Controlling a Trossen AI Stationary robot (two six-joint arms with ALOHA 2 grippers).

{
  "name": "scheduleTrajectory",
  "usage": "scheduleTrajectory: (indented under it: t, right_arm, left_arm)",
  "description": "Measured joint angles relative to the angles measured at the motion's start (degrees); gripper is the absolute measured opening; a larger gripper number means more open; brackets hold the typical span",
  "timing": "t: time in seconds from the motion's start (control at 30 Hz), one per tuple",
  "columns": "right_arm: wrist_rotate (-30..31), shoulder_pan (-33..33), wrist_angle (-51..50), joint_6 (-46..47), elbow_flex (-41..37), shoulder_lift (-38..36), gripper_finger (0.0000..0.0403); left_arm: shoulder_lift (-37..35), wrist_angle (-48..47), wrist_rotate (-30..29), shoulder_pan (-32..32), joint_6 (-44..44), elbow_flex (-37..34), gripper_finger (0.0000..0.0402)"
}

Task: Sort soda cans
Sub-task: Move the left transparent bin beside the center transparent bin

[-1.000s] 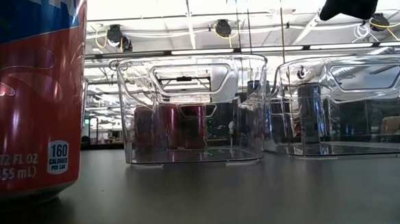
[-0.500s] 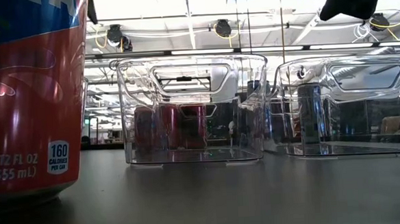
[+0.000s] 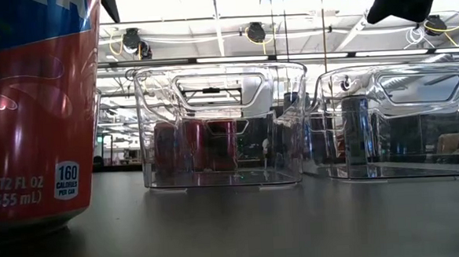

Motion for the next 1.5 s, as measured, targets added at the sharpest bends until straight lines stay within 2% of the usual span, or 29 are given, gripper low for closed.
scheduleTrajectory:
  t: [0.3, 0.7, 0.87, 1.27, 1.5]
  right_arm:
    - [0.00, 0.00, 0.02, 0.21, 0.00, 0.00, 0.0004]
    - [0.00, 0.00, 1.05, 2.26, 0.00, 0.02, 0.0004]
    - [0.02, 0.00, 1.07, 4.12, 0.00, 0.02, 0.0004]
    - [0.31, 0.00, 1.09, 10.92, 0.00, 0.02, 0.0004]
    - [2.77, 0.00, 1.09, 14.31, 0.00, 0.02, 0.0004]
  left_arm:
    - [3.88, -5.07, 3.31, 4.92, 2.31, 0.00, 0.0357]
    - [4.10, -5.78, 9.13, 15.72, 21.84, -0.62, 0.0357]
    - [1.75, -3.50, 12.52, 19.87, 28.25, -6.66, 0.0357]
    - [-4.37, 9.76, 19.37, 25.45, 43.99, -21.49, 0.0357]
    - [-6.13, 15.14, 22.62, 30.07, 53.15, -25.65, 0.0357]
